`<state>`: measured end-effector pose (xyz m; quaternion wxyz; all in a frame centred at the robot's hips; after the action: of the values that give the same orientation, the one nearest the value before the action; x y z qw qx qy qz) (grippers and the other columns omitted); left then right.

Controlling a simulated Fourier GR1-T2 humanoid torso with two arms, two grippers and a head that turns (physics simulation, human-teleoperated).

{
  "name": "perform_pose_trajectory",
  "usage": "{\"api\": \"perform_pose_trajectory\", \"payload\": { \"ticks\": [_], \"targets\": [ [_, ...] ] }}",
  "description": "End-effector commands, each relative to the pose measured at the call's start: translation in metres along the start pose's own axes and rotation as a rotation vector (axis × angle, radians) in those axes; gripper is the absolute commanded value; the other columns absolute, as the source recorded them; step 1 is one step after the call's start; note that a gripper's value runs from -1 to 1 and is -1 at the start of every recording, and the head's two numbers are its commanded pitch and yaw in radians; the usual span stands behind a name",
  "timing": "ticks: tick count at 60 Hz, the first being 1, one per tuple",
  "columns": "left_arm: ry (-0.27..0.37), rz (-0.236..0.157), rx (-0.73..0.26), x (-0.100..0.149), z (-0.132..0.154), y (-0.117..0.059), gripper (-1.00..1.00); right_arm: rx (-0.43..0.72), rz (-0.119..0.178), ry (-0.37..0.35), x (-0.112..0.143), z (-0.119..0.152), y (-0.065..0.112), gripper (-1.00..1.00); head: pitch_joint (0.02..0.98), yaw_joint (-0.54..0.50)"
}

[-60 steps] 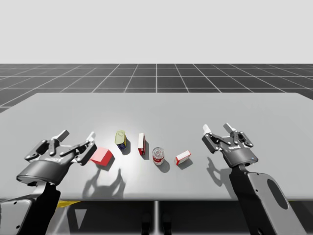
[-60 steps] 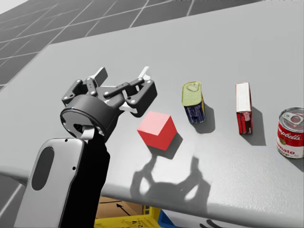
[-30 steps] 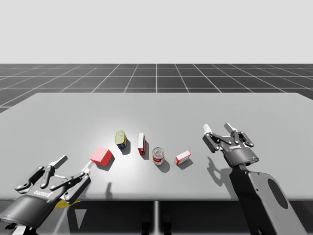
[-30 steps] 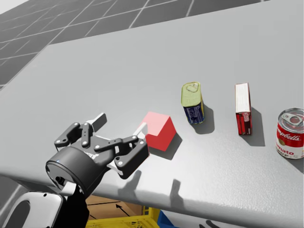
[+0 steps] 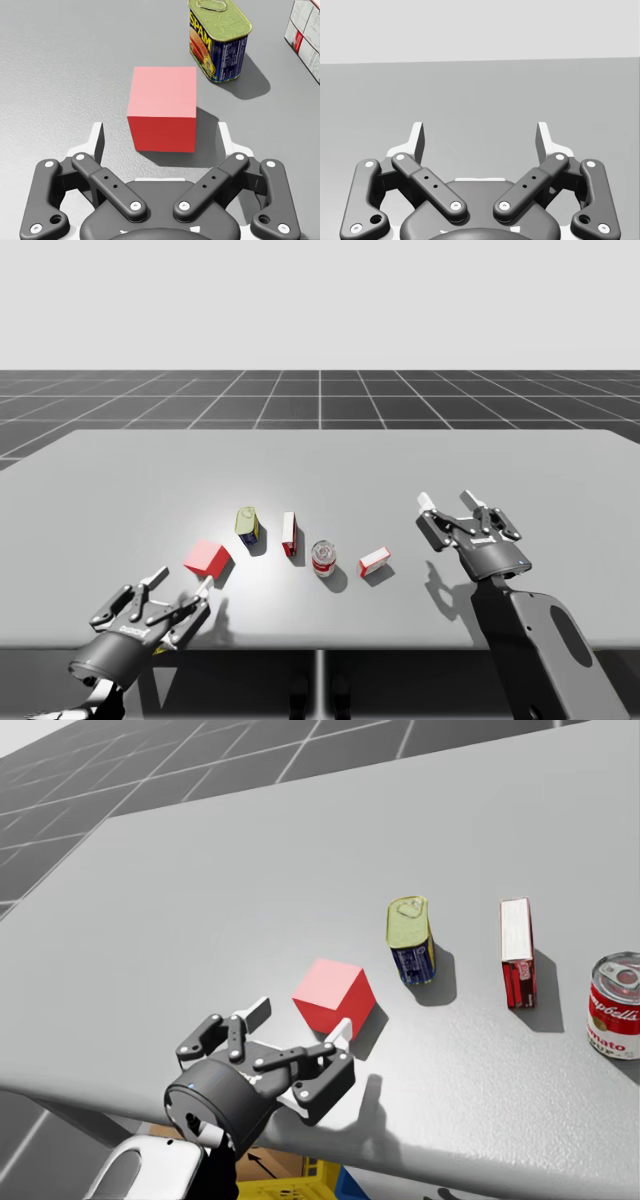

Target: Find the red cube and pick it up.

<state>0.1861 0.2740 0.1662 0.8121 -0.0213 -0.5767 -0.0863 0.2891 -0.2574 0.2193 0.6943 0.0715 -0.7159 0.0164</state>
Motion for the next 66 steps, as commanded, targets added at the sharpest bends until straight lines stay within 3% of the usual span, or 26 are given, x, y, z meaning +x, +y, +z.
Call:
{"api": "perform_pose_trajectory", "payload": {
  "ticks": [1, 23, 35, 37, 38, 39, 40, 52, 66],
  "targets": [
    [0.006, 0.019, 0.005, -0.005, -0.017, 0.000, -1.00, 0.001, -0.002, -0.003, 0.001, 0.000, -0.001, -1.00, 0.836, 0.46],
    [0.025, 0.064, 0.024, -0.003, -0.058, -0.002, -1.00, 0.001, -0.010, -0.008, 0.002, 0.000, -0.002, -1.00, 0.831, 0.45],
    [0.048, 0.076, 0.024, -0.008, -0.065, -0.004, -0.97, 0.003, -0.017, -0.012, 0.003, 0.001, -0.003, -1.00, 0.824, 0.45],
    [0.049, 0.072, 0.026, -0.010, -0.064, -0.004, -0.79, 0.003, -0.018, -0.012, 0.003, 0.001, -0.003, -1.00, 0.822, 0.45],
    [0.055, 0.071, 0.021, -0.012, -0.064, -0.005, 0.09, 0.004, -0.019, -0.013, 0.003, 0.001, -0.003, -1.00, 0.820, 0.45],
    [0.056, 0.068, 0.021, -0.013, -0.064, -0.005, 0.82, 0.004, -0.020, -0.013, 0.003, 0.001, -0.003, -1.00, 0.819, 0.45],
    [0.057, 0.066, 0.021, -0.013, -0.064, -0.005, 0.94, 0.004, -0.020, -0.013, 0.003, 0.001, -0.003, -1.00, 0.819, 0.45],
    [0.043, 0.037, 0.010, -0.018, -0.058, -0.006, 1.00, 0.003, -0.023, -0.012, 0.003, 0.001, -0.003, -1.00, 0.768, 0.45],
    [0.046, 0.023, 0.002, -0.020, -0.055, -0.008, 1.00, 0.001, -0.022, -0.011, 0.003, 0.001, -0.003, -1.00, 0.591, 0.47]
  ]
}}
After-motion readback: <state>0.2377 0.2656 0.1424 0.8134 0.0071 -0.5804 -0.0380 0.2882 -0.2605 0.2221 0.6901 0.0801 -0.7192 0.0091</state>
